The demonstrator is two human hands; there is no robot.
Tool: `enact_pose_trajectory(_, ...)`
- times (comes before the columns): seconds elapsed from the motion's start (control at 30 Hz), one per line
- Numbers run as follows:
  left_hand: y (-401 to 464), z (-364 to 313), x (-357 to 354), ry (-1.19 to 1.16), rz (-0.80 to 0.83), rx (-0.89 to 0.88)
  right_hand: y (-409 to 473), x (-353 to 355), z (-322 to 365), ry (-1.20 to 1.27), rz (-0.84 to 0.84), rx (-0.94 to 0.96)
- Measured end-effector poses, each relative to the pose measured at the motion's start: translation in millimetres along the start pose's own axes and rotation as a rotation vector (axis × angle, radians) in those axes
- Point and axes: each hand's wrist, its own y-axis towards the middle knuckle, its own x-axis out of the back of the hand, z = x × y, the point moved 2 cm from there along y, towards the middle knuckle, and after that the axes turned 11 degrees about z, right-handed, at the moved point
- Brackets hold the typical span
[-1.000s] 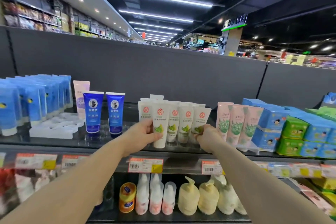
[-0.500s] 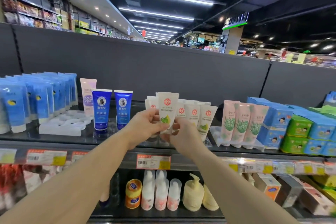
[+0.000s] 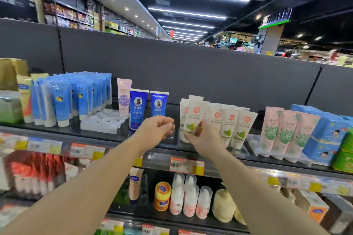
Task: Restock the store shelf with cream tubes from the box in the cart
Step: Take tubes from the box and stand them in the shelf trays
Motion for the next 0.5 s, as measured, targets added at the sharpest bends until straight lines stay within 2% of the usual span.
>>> enact_pose_trajectory(0.13, -0.5, 2.8, -2.7, 0.133, -0.005, -0.027, 1.9, -10.8, -3.2, -0.081, 0.016, -0.065)
enact_pose_trajectory(0.5, -3.7, 4.5, -13.2, 0.23, -0.076, -0.057, 4.8, -19.1, -3.7, -0.262, 0.025, -0.075)
